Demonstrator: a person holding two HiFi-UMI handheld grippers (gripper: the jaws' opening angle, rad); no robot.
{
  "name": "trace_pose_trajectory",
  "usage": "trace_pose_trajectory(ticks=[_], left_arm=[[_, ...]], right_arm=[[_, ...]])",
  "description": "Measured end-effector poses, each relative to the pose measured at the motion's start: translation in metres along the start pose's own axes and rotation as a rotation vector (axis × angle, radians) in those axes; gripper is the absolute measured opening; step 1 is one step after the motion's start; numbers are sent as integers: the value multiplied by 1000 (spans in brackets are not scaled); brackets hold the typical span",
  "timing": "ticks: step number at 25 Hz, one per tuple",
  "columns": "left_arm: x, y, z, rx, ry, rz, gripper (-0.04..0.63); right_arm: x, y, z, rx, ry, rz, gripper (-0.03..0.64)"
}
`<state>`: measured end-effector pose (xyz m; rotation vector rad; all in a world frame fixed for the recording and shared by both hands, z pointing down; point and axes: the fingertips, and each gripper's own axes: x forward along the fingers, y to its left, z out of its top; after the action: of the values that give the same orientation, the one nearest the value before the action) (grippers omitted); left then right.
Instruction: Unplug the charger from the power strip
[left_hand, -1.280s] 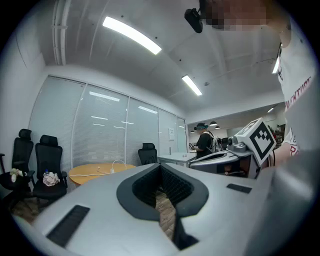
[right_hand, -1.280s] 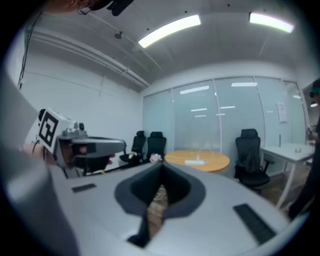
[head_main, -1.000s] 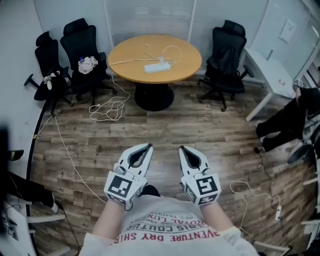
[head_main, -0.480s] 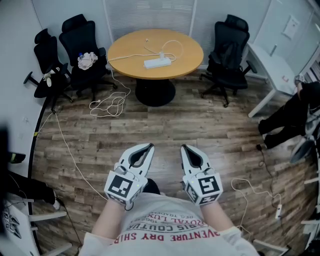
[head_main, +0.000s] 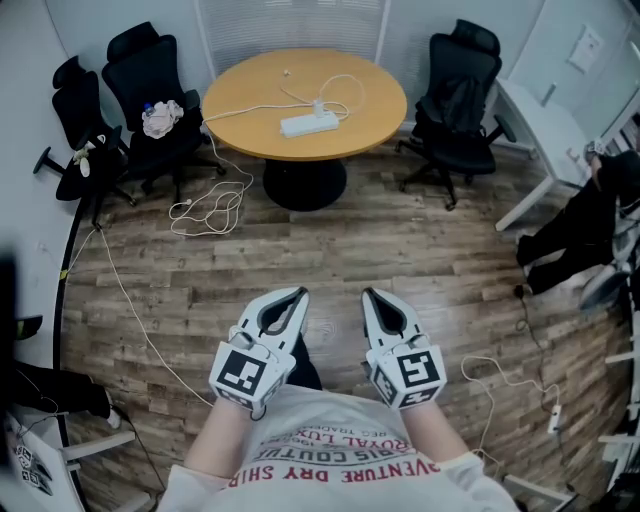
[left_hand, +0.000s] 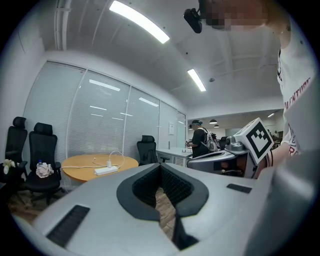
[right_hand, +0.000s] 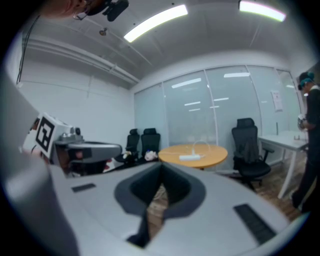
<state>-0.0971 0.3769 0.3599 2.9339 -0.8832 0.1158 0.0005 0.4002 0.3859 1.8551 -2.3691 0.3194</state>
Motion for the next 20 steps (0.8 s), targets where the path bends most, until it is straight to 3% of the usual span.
trace_pose_trajectory(ticks=[20], left_arm=[[157,226,55,-18,-37,-89,34]], right_arm=[[231,-74,84,-8,-4,-143,29]])
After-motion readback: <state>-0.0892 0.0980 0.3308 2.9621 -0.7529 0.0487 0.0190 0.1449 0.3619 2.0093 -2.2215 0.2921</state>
